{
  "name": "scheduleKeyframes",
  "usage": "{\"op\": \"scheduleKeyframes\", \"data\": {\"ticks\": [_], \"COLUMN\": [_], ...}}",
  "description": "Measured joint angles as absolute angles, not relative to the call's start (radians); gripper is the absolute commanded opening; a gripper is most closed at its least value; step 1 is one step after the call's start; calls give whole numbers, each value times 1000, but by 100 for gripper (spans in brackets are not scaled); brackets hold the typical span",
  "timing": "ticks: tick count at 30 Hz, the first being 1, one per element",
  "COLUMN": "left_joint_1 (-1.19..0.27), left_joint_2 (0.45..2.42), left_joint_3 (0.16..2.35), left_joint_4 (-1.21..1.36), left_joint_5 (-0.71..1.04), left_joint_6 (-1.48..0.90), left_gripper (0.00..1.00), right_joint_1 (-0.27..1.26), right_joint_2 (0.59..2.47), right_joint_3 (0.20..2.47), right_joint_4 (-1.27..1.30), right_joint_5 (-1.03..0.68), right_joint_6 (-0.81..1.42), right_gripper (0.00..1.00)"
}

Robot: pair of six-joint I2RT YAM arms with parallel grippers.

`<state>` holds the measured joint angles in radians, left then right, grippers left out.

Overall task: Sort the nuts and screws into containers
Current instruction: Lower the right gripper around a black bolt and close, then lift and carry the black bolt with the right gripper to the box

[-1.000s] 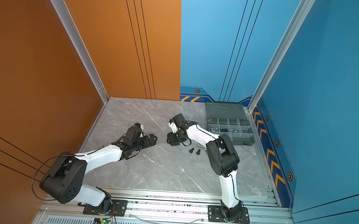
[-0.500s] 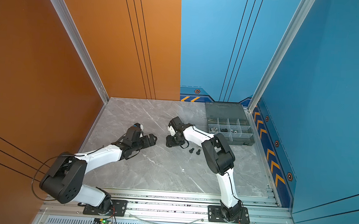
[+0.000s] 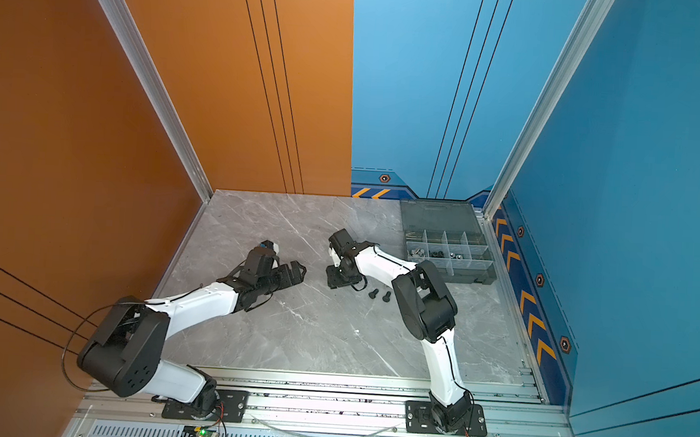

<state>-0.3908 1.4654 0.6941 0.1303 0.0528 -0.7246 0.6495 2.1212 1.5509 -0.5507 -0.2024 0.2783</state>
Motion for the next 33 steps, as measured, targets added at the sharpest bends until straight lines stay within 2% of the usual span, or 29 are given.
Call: {"op": "scheduleKeyframes", "data": {"ticks": [17,21,27,30,33], "left_joint_1": [-391,-391,-391,-391,-391], "left_joint_2": [1482,1484,1489,1489,1489], "left_joint_3": [694,694,694,694,694], "left_joint_4": [142,144,149,150,155], "left_joint_5": [56,56,57,60,63], "left_joint_6": [-728,-728,-731,-732,-732], "left_gripper": [98,98,98,98,98], "right_joint_1": [688,688,686,673,641], "right_joint_2": [2166,2166,2164,2151,2114], "right_joint_3": [1629,1630,1628,1604,1546], "right_joint_4": [-630,-639,-636,-612,-570], "right_joint_5": [-99,-85,-84,-115,-181], "right_joint_6": [278,272,269,271,272], "right_gripper": [35,21,6,0,0]}}
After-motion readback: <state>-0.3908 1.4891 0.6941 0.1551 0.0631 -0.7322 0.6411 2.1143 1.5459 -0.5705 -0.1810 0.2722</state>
